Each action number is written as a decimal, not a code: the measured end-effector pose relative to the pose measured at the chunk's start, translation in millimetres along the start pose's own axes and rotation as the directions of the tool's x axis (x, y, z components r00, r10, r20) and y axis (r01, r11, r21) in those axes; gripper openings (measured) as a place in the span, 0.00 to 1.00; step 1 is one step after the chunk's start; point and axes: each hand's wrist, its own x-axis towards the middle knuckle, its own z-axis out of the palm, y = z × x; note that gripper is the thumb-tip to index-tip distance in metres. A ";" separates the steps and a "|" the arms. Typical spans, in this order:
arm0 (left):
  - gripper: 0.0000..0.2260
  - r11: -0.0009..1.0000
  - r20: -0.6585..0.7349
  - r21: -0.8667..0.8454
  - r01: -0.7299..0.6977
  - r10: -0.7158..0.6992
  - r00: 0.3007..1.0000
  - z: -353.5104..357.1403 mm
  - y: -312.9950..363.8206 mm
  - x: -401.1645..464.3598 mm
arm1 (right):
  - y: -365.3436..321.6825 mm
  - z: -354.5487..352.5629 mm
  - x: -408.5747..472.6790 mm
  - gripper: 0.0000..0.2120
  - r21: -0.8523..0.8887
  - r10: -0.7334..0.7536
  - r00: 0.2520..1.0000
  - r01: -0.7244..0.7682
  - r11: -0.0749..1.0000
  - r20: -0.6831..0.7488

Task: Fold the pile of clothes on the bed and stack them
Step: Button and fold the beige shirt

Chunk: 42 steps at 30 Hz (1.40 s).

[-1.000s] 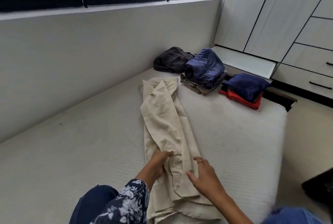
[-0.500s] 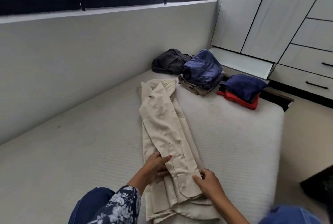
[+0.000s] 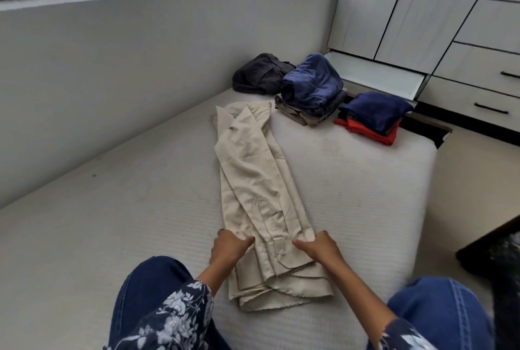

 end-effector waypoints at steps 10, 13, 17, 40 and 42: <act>0.20 0.910 0.306 -0.405 0.085 0.048 0.951 2.4 -22.0 -57.1 | 33.1 0.5 -20.3 0.19 0.228 -0.094 0.964 0.037 0.973 0.247; 0.20 0.894 0.330 -0.435 0.111 0.043 0.943 0.6 -26.8 -73.1 | 53.4 -9.5 -30.2 0.32 0.237 -0.067 0.950 -0.007 0.971 0.304; 0.40 0.841 0.215 -0.536 -0.071 0.218 0.952 -14.9 -22.0 -72.9 | 33.0 -40.1 -50.2 0.36 0.464 -0.294 0.920 0.149 0.873 0.258; 0.37 0.515 0.403 -0.748 0.419 -0.149 0.903 -84.8 96.5 121.0 | -179.1 -34.7 137.0 0.28 0.715 -0.103 0.912 -0.238 0.657 0.397; 0.40 0.608 0.413 -0.677 0.415 -0.153 0.898 -81.8 94.9 131.3 | -178.1 -26.0 150.6 0.28 0.697 -0.074 0.911 -0.256 0.670 0.405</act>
